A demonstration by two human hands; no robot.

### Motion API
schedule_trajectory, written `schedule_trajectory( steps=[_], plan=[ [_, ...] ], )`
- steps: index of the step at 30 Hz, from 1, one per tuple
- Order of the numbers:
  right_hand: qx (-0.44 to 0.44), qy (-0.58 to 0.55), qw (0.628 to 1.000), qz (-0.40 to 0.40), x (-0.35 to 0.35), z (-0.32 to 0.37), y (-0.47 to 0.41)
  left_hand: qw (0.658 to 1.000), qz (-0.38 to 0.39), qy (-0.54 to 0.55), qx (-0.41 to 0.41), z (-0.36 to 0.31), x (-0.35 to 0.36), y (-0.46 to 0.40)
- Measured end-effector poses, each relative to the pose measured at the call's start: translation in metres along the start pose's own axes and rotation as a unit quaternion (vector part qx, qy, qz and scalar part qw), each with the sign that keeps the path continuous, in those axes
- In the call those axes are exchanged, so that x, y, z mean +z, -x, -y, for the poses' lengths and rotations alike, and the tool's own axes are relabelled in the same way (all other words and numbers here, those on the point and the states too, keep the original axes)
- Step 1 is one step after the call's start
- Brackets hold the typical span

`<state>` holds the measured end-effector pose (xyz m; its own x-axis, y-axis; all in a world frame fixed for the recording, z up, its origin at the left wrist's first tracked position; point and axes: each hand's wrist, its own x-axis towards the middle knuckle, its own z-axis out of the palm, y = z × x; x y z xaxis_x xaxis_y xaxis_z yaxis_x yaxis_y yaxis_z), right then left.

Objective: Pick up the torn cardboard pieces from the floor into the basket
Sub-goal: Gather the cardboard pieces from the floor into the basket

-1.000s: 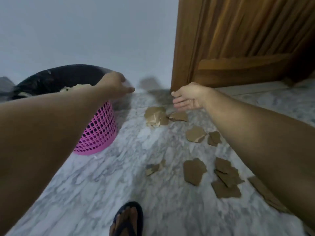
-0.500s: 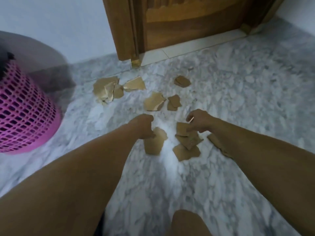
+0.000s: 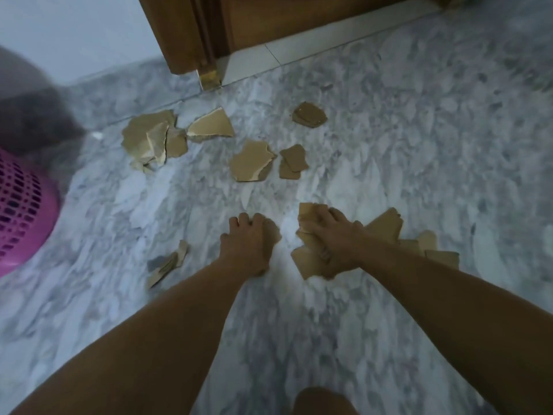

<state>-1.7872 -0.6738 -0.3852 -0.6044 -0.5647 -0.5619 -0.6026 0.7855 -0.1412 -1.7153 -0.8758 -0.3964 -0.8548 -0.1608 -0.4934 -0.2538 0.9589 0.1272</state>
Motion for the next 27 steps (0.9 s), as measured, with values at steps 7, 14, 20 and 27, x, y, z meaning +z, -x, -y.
schedule_trajectory(
  steps=[7, 14, 20, 27],
  plan=[
    [0.02, -0.111, 0.994, 0.008, -0.006, -0.011, -0.006, 0.997, -0.022, 0.069, -0.038, 0.009, 0.002, -0.008],
    [0.199, -0.237, 0.947, -0.084, -0.011, -0.007, -0.017, 0.993, -0.026, 0.099, -0.058, 0.013, 0.0, -0.009],
    [0.23, -0.229, 0.946, 0.003, -0.003, 0.003, -0.023, 0.991, -0.025, 0.112, -0.074, 0.015, -0.003, -0.009],
    [0.174, -0.236, 0.956, 0.005, -0.02, 0.011, -0.04, 0.988, -0.08, 0.112, -0.076, 0.029, -0.02, -0.026]
  ],
)
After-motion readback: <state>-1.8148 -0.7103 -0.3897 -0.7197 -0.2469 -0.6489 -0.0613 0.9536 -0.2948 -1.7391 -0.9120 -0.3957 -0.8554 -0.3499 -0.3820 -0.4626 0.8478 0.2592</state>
